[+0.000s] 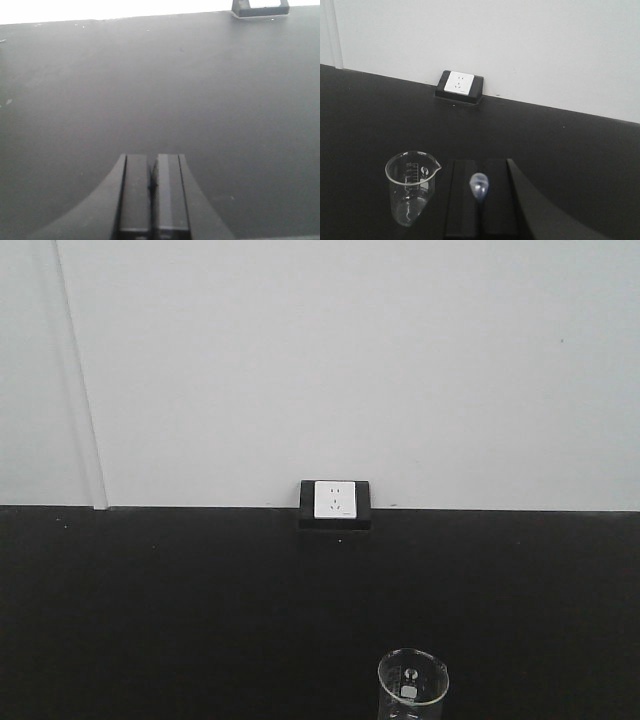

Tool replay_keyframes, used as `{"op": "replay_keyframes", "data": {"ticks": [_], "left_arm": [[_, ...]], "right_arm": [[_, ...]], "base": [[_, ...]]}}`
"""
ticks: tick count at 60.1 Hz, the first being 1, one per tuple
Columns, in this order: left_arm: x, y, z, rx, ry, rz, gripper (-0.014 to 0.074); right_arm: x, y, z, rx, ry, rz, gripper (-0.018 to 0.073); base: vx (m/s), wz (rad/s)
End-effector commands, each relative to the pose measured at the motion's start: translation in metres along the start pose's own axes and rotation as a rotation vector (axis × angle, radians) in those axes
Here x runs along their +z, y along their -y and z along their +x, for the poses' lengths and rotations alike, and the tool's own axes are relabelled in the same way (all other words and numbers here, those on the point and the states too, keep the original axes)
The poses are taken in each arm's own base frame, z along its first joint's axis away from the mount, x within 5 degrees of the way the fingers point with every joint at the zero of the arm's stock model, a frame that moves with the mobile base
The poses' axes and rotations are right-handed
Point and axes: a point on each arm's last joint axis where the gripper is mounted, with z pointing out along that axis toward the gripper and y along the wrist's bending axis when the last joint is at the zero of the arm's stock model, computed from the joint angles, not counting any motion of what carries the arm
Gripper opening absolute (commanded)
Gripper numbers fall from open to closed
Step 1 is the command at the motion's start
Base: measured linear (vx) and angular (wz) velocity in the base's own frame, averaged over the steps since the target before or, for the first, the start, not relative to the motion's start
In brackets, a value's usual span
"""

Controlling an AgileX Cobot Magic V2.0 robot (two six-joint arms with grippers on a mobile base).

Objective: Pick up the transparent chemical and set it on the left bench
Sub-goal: 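Drive the base back and turn away from the bench, holding the dropper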

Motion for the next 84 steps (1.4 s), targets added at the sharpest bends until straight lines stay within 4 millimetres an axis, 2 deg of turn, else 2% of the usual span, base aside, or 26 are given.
{"op": "replay_keyframes", "data": {"ticks": [1,52,84], "left_arm": [[-0.0013,-0.0001,-0.0028,-0.009,0.081,-0.002,-0.0003],[-0.0013,-0.0001,-0.0028,-0.009,0.081,-0.002,-0.0003],[-0.0013,-0.0001,-0.0028,-0.009,0.081,-0.002,-0.0003]], "right_arm": [[-0.0021,0.0000,-0.0167,-0.021,0.103,-0.008,-0.0001],[-0.0021,0.0000,-0.0167,-0.021,0.103,-0.008,-0.0001],[-0.0021,0.0000,-0.0167,-0.021,0.103,-0.008,-0.0001]], "base": [[-0.08,-0.05],[-0.24,-0.03],[-0.33,0.43]]}}
